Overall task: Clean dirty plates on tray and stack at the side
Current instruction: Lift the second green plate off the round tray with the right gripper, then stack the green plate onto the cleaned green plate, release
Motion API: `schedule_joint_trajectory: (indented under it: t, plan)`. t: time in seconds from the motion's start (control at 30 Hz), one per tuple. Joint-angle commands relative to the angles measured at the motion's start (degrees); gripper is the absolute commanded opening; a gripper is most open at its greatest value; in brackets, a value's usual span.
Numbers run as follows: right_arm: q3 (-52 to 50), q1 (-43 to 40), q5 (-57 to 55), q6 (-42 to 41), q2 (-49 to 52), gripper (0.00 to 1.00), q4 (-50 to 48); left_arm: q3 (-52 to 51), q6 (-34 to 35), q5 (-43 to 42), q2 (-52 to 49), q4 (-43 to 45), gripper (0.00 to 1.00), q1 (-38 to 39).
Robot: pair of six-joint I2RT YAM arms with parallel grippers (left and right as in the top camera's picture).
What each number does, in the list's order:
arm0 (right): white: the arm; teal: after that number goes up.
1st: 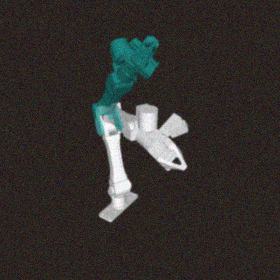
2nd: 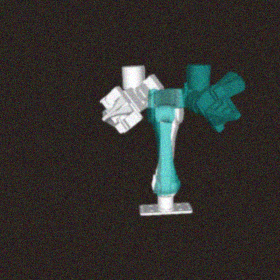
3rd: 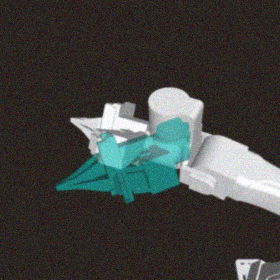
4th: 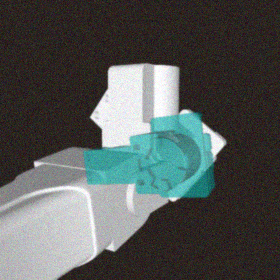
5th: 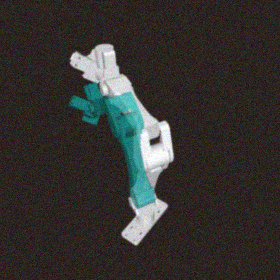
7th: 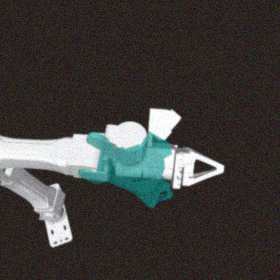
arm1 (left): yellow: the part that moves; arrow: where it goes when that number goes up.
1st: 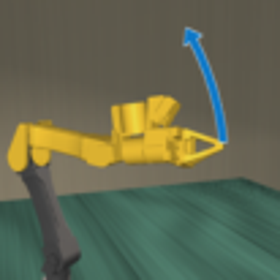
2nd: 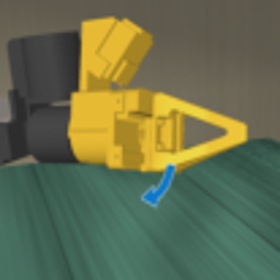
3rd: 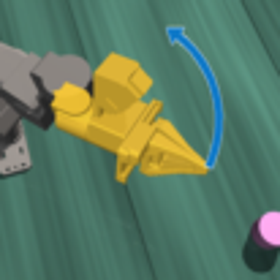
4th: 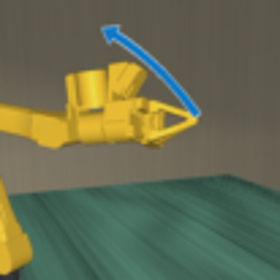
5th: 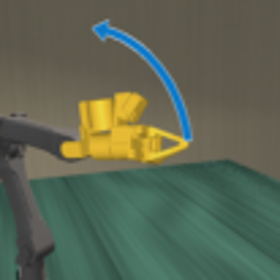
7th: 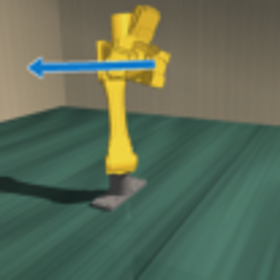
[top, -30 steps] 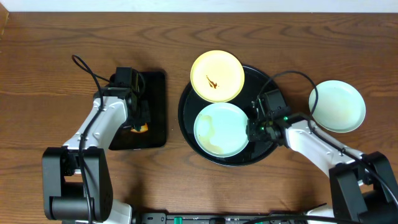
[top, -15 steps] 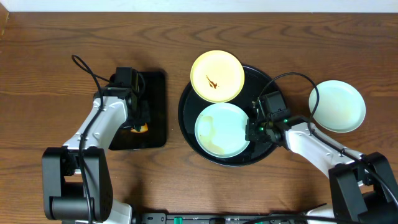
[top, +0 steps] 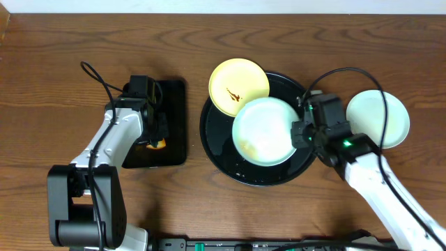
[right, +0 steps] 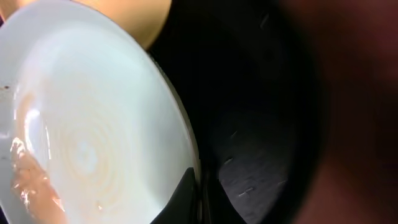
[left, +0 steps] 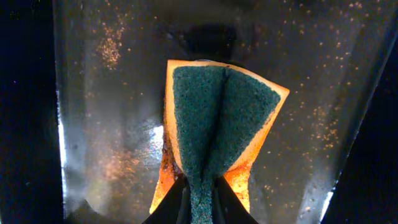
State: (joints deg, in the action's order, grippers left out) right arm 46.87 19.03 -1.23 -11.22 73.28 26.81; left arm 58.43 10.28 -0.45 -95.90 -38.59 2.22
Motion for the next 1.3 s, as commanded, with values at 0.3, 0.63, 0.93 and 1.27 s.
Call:
schedule_joint_trajectory:
  t: [0.3, 0.63, 0.93, 1.27]
  plan:
    - [1.3, 4.3, -22.1, 17.8, -4.8, 0.01, -3.0, -0.5, 0.1, 0.9, 0.8, 0.1, 0.12, 0.1]
    - [1.3, 16.4, -42.9, 20.7, -4.8, 0.01, -6.3, -0.5, 0.1, 0.9, 0.8, 0.1, 0.12, 0.1]
    - [1.3, 22.3, -53.0, 28.5, -4.7, 0.01, -13.9, -0.5, 0.1, 0.9, 0.8, 0.1, 0.12, 0.1]
    - [1.3, 22.3, -53.4, 29.3, -4.8, 0.01, -14.2, -0.5, 0.1, 0.9, 0.8, 0.1, 0.12, 0.1]
